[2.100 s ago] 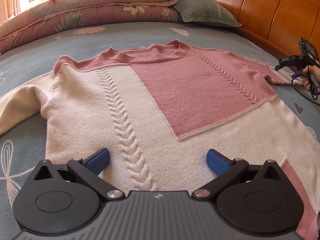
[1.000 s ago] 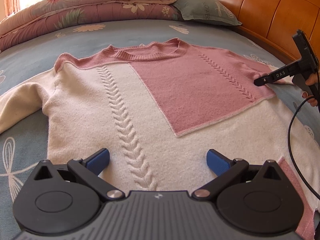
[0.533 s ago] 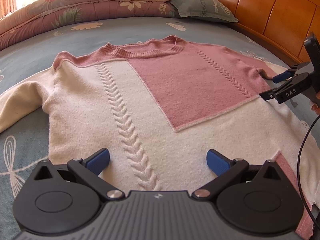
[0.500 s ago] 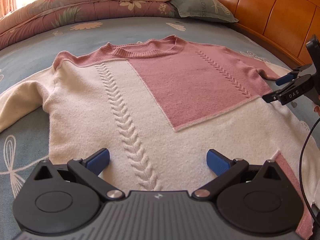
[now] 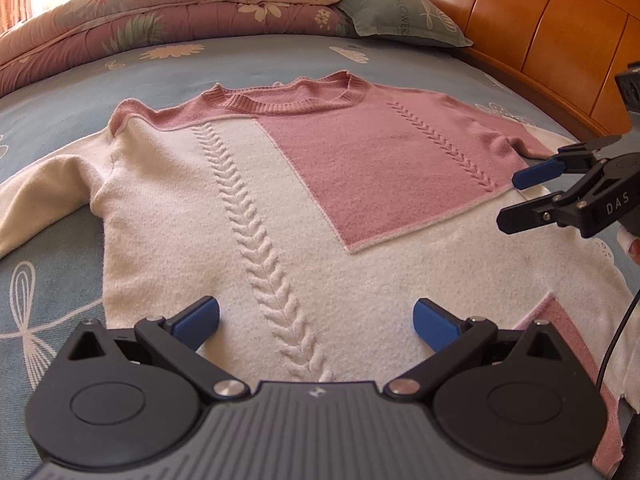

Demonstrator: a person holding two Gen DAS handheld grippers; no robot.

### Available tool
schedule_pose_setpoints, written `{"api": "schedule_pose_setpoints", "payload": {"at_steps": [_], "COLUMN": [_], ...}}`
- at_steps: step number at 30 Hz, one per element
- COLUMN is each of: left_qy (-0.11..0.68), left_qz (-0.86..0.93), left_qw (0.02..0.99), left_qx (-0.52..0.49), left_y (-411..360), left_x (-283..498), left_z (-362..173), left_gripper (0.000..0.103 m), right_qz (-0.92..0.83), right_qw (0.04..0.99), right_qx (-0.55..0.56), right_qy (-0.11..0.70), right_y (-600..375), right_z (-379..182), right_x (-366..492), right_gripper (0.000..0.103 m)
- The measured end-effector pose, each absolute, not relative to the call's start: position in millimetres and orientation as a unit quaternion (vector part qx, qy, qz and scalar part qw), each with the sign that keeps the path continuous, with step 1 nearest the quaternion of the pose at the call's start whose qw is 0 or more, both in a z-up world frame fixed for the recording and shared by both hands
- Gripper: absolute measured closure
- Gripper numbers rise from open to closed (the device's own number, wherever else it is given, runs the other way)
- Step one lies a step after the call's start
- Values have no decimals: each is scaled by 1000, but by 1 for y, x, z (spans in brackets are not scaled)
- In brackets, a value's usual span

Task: Fold clothes
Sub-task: 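Move the open right tool back over the sweater body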

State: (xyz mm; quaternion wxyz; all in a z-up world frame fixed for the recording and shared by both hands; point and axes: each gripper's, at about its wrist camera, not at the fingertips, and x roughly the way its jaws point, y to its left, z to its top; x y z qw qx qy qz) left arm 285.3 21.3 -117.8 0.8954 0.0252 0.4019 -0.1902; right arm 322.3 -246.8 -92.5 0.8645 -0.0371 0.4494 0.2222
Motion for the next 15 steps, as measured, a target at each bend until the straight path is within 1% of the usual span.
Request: {"api": "schedule_pose_setpoints", "payload": {"at_steps": [2,8,13,15], "left_qy": [402,405,405,404], "left_qz": [-192,-193,-195,-193], "left_qw": [895,894,893,894], "left_qx": [24,8,-3,1], "left_y": [22,26,29,28], "left_x": [285,288,289,289], "left_z": [-118,-116,-116,-116], "left_gripper": [1,1,1,1], "right_qz": [210,188,210,207], "right_qw": [863,874,871,868], "right_qx": [-32,-43,-47,-38], "right_qy": [458,445,442,449], "right_y": [-244,-232,-244,-245], "right_z": [-107,-111,-112,-106], "right_x": [331,329,293,294], "right_gripper": [0,0,0,0]}}
